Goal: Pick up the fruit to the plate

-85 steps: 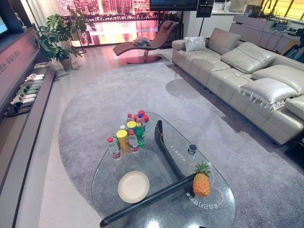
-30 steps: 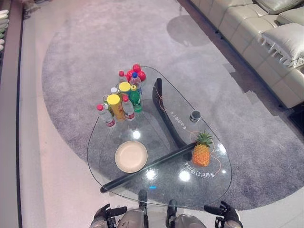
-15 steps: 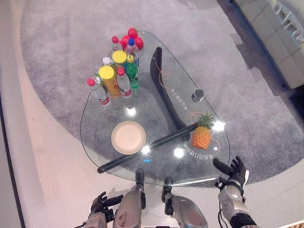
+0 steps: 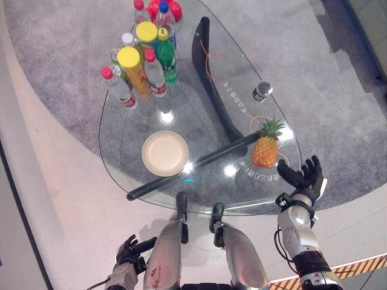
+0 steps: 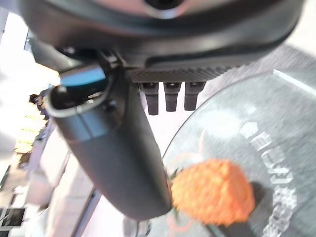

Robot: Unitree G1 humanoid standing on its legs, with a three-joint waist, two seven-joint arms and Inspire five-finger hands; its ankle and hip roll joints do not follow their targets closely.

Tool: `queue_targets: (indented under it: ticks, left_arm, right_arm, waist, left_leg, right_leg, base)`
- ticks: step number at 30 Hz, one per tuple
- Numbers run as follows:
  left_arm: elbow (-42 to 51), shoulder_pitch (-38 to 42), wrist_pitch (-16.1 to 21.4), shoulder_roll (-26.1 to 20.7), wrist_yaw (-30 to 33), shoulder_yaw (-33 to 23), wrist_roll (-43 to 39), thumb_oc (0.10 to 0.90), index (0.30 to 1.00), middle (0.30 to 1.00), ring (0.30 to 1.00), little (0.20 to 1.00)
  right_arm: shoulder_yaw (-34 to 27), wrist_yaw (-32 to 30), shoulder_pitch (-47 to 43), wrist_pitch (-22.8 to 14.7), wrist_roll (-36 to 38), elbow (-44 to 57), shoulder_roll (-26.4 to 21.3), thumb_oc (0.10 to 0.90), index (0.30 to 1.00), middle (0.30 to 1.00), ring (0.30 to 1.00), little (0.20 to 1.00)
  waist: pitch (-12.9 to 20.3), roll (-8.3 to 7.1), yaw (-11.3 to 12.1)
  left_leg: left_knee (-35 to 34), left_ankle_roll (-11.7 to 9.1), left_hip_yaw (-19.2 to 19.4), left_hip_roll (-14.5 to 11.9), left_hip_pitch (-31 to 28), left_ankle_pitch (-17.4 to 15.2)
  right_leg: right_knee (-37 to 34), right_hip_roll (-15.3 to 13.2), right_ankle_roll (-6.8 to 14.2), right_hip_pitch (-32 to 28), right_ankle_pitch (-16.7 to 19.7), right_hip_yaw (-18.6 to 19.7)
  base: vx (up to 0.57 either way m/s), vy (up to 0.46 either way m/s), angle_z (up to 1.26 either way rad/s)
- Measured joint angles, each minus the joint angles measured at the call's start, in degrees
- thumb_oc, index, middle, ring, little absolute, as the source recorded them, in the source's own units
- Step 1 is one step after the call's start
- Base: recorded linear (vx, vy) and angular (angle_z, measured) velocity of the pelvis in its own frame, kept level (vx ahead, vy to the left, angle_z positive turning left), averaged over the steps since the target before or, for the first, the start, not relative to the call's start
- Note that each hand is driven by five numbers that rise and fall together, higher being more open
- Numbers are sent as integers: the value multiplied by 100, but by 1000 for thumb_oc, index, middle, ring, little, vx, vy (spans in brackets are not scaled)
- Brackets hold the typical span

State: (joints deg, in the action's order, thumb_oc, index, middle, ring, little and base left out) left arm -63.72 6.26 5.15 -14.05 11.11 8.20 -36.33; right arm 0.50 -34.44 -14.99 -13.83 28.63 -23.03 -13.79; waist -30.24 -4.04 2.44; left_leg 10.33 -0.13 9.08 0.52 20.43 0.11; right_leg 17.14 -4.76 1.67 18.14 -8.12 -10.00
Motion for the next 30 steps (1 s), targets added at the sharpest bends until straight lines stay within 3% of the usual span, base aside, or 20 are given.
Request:
queue_targets:
  ticks: [5,20,30]
  left_arm:
    - [180,17,-146,-3,127,34,-104,800,900,900,900,900]
    - [413,125,-358,-49,204,262,-233,800,900,900,900,900]
    - [632,138,-367,-72,217,450,-353,800,900,900,900,900]
  right_arm:
    - [253,-196,-600,296,-402,108,-92,800,900,900,900,900]
    - [449,-680,-1737,961,-443,-480,-463,800,900,900,900,900]
    - [568,-1593,-2013,1851,-707,-959,-671,800,900,900,900,900]
  waist:
    - [-3,8,90]
    - [-46,83,253]
    - [-80,175,364]
  left_leg:
    - [102,3,15,-17,257,5]
    - [247,76,-18,-5,813,71]
    - [270,94,-1,9,1088,134]
  right_leg:
    - [293,-8,-53,356,-115,36]
    - [575,-51,-74,952,-149,11]
    - [723,-73,-90,1304,-156,80]
  base:
    - [2,2,-1]
    - [0,2,0]
    - [2,14,-1]
